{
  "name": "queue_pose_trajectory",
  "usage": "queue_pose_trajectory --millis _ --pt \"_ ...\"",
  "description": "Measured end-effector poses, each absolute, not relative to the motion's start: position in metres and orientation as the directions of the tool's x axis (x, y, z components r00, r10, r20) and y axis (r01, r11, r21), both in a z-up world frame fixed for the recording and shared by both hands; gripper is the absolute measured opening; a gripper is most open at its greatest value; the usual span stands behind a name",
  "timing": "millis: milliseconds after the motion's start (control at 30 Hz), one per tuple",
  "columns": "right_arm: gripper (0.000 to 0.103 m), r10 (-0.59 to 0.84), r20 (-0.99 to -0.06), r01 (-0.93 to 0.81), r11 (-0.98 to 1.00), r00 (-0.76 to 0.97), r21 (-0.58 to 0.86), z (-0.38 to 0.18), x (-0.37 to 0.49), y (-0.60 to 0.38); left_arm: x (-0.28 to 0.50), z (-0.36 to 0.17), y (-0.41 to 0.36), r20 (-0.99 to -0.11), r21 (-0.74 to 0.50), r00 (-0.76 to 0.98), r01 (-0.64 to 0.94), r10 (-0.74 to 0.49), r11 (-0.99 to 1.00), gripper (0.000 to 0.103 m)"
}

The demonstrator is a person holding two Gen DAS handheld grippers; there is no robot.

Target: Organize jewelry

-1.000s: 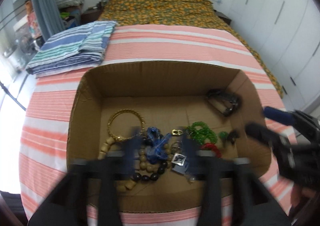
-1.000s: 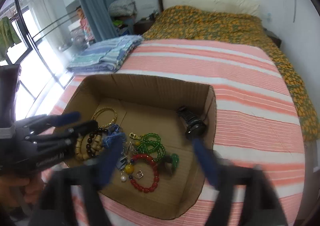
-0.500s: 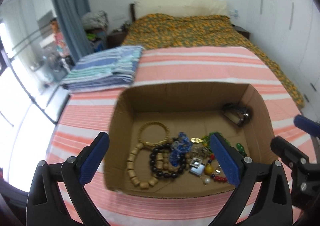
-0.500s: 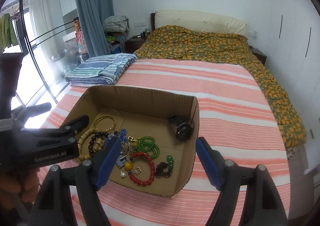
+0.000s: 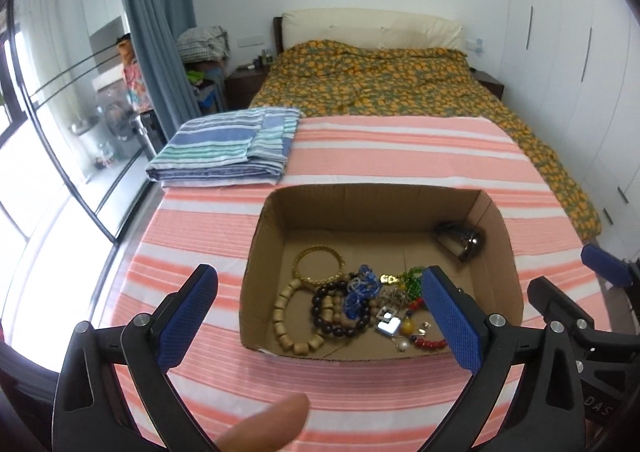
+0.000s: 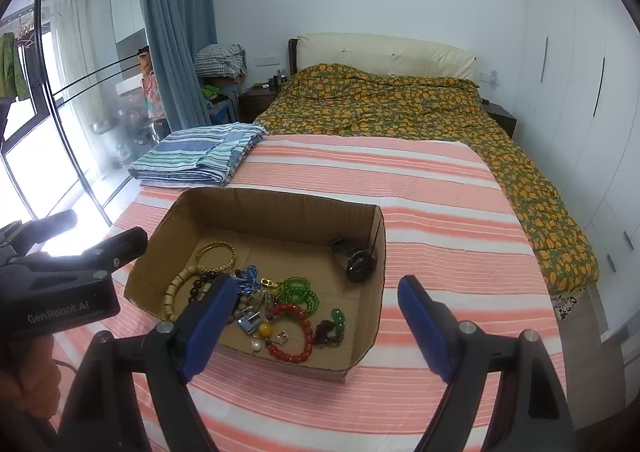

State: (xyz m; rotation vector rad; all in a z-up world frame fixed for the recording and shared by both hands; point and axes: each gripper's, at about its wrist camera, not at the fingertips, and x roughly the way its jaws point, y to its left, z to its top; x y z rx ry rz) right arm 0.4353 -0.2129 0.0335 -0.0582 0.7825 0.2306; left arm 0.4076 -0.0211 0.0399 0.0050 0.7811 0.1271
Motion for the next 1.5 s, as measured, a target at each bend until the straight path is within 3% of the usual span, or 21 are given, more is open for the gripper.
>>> queue_pose_trajectory --millis 533,1033,1267,1400,1500 --pt "0.085 0.158 -0.696 -0.178 0.983 0.7 0.044 0.024 0.404 -0.225 0.38 0.025 -0.028 -0.688 0.068 0.716 -0.098 0.118 0.993 0.103" --pt "0.085 0.15 -0.609 -0.157 0.987 0.779 0.043 0.033 0.31 -0.21 0.303 0.007 -0.02 -0.639 0.058 0.765 -0.06 0.083 0.997 0.103" --pt "0.085 0.197 -0.571 -0.165 0.98 0.797 0.107 0.049 0.261 -0.223 0.26 0.024 -0.007 -0.659 0.045 0.745 -0.098 0.103 0.994 0.103" --pt "0.085 0.153 -0.526 -0.142 0.988 0.837 0.063 0.056 0.264 -0.22 0.244 0.036 -0.005 -0.638 0.043 0.763 -0.104 0.108 0.994 0.103" --pt "0.085 0.174 -0.552 -0.154 0.985 0.815 0.083 0.052 0.285 -0.213 0.245 0.043 0.0 -0.608 0.06 0.784 -0.112 0.126 0.992 0.103"
